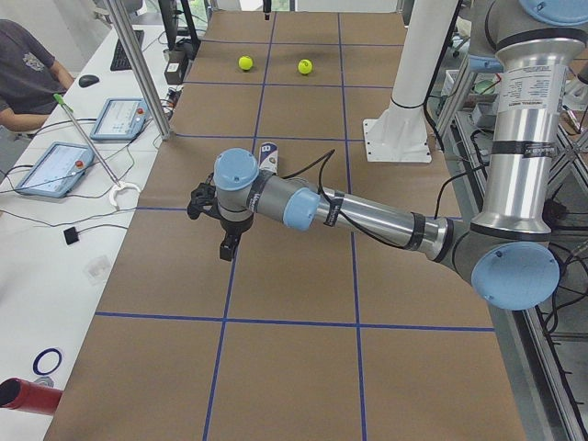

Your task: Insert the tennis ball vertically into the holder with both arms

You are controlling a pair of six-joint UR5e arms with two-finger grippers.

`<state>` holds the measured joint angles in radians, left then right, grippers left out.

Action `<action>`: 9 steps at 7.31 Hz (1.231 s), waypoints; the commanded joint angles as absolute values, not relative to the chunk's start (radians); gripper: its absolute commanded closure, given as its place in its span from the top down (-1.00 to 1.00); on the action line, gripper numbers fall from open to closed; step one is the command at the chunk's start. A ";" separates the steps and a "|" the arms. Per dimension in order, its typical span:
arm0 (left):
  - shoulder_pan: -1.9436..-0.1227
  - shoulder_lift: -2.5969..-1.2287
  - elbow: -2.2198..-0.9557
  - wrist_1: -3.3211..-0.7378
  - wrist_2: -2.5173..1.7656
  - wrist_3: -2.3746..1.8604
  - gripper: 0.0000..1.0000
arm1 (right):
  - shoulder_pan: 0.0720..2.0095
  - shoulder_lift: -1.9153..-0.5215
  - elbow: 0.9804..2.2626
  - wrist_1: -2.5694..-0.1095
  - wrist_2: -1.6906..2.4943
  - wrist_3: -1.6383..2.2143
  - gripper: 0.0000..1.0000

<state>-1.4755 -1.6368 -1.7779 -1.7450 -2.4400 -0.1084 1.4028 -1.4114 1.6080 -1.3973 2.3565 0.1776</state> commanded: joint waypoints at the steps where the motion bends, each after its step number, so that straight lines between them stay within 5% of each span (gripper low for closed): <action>1: -1.454 -1.672 -1.779 -1.765 -2.445 -0.202 0.88 | 1.402 -1.414 1.608 -1.397 2.358 0.178 0.99; 4: -1.447 -1.716 -1.728 -2.001 -2.402 -0.204 0.97 | 1.401 -1.422 1.605 -1.397 2.361 0.176 0.99; 9: -1.351 -1.773 -1.689 -2.170 -2.396 -0.293 0.84 | 1.393 -1.422 1.605 -1.397 2.368 0.178 0.99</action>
